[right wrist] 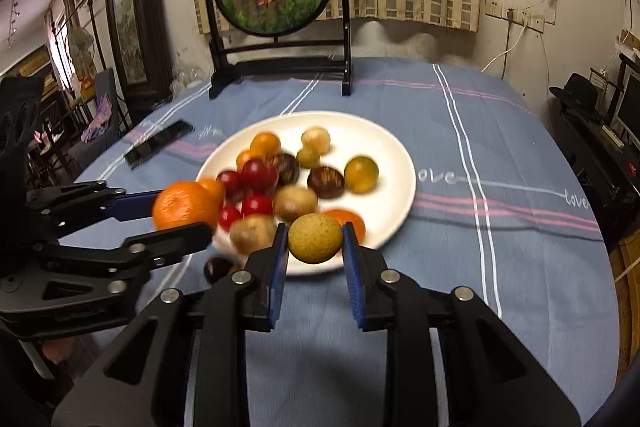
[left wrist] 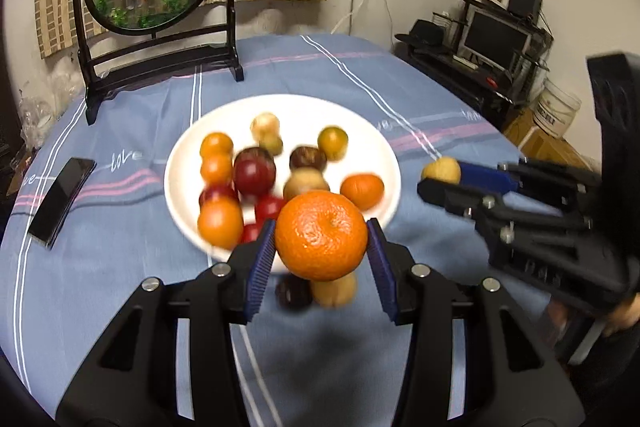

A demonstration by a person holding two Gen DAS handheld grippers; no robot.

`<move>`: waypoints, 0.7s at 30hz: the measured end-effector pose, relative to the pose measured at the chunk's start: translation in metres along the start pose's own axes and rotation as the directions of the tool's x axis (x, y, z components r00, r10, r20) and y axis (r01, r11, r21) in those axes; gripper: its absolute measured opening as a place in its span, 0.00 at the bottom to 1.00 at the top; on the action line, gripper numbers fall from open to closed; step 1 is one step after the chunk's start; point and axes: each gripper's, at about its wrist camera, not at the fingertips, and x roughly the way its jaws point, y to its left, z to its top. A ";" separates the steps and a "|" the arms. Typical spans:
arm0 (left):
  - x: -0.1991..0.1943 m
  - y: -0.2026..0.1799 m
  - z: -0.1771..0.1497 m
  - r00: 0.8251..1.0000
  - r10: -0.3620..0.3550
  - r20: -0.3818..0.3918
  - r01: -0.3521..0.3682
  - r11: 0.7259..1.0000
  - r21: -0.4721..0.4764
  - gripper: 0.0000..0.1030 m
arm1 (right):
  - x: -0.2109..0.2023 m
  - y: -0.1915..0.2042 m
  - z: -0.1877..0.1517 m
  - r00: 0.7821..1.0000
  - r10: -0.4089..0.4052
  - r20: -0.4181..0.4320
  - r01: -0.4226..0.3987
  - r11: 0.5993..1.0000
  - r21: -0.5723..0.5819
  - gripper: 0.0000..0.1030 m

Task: Organize fruits
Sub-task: 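Carry both fruits onto the white plate and open both tools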

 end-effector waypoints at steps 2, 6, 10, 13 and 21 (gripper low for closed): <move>0.012 0.004 0.017 1.000 0.000 0.006 0.000 1.000 -0.020 0.45 | 0.009 -0.003 0.010 1.000 -0.008 0.006 0.008 1.000 0.018 0.26; 0.035 0.012 0.036 1.000 0.019 -0.005 -0.019 0.999 -0.049 0.45 | 0.041 -0.013 0.024 0.999 -0.026 -0.021 0.027 0.998 0.053 0.26; 0.062 0.022 0.041 0.998 0.037 -0.046 -0.041 0.996 -0.073 0.45 | 0.070 -0.022 0.024 0.998 -0.024 -0.056 0.030 0.995 0.097 0.26; 0.076 0.027 0.039 0.997 0.052 -0.048 -0.056 0.995 -0.087 0.45 | 0.082 -0.031 0.020 0.999 -0.009 -0.045 0.015 0.991 0.135 0.27; 0.072 0.038 0.035 0.991 0.130 0.034 -0.125 0.984 -0.126 0.82 | 0.085 -0.046 0.013 1.000 -0.017 -0.023 0.021 0.977 0.211 0.59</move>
